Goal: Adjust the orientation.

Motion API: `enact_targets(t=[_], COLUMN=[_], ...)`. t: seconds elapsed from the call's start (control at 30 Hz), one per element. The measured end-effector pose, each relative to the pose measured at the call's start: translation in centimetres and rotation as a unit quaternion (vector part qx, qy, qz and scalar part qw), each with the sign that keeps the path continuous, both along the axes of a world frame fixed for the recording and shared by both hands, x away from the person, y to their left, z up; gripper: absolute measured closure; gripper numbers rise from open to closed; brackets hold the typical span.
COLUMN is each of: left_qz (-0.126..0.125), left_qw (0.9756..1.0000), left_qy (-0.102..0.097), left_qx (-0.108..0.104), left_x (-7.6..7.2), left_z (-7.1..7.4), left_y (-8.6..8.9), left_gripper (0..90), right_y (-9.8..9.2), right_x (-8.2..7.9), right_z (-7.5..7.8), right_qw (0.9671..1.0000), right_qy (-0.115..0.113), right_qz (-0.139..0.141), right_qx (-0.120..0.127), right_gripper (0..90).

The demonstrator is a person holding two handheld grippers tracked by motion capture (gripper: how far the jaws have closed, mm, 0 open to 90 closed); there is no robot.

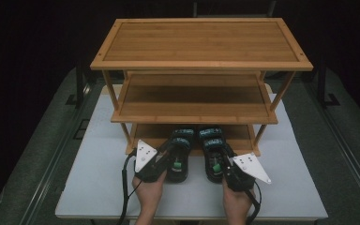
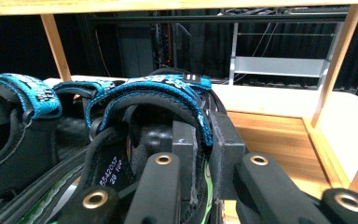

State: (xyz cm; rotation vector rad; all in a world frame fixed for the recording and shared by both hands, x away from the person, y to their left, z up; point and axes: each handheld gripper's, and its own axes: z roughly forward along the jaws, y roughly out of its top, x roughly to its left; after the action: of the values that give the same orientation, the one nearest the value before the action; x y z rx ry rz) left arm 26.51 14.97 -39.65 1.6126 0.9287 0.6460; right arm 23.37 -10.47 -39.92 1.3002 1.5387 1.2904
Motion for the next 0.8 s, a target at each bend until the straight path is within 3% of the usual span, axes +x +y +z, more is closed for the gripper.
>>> enact_targets(t=[0.4, 0.8], left_qz=[0.021, 0.022], left_qw=[0.9997, 0.9996], left_qy=[-0.002, 0.010], left_qx=[-0.012, -0.013], left_x=[1.5, 2.6], left_z=[-0.4, -1.1], left_y=[-0.5, -1.7], left_gripper=[76.4, 76.0], right_y=[0.7, 1.6], right_x=[1.9, 3.2], right_z=[-0.1, -0.6], right_qw=[0.9998, 0.9996], right_qy=[0.005, 0.018], right_qz=[-0.012, -0.021], right_qx=[0.012, 0.012], right_gripper=[81.4, 81.1])
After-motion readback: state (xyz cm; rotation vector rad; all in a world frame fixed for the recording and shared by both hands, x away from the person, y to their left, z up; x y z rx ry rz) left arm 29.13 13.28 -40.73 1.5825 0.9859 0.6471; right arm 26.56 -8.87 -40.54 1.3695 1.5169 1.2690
